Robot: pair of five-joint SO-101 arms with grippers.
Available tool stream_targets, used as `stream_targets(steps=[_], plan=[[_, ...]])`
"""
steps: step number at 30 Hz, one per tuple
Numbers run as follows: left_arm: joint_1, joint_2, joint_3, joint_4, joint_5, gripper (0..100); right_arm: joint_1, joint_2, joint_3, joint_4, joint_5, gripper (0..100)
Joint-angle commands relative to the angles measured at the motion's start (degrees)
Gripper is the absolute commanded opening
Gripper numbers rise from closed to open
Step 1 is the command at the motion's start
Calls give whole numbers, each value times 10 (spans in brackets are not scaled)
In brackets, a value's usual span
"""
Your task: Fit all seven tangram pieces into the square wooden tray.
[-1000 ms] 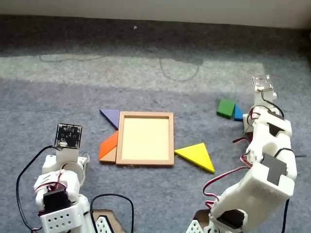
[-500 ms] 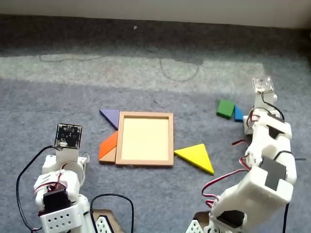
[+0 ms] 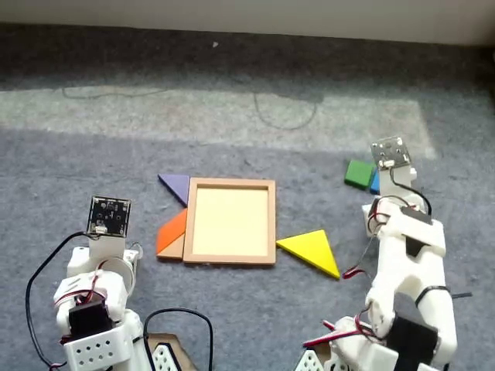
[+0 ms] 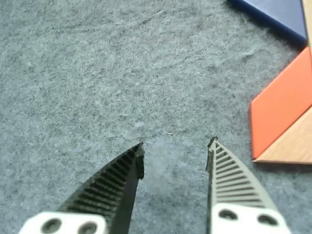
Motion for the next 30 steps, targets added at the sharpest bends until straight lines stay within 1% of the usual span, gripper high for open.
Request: stream_targets(steps=[1, 4, 10, 15, 17, 20, 23, 26, 30], plan=[[6, -5, -3, -12, -6, 223, -42, -89, -1, 80, -6, 6], [6, -5, -3, -12, -6, 223, -80, -140, -1, 138, -9, 6], [2, -5, -3, -12, -6, 223, -180, -211, -36, 229, -84, 6], [2, -5, -3, -12, -6, 223, -296, -226, -47, 240, -103, 6], [2, -5, -3, -12, -6, 223, -342, -226, -47, 231, -101, 6], [2, -5, -3, -12, -7, 223, -398, -225, -45, 187, -98, 6], [2, -5, -3, -12, -7, 223, -441, -225, -42, 132, -52, 6], [2, -5, -3, -12, -7, 223, -467, -214, -18, 91, -33, 6], [2, -5, -3, -12, -7, 223, -490, -159, -12, 35, -32, 6]])
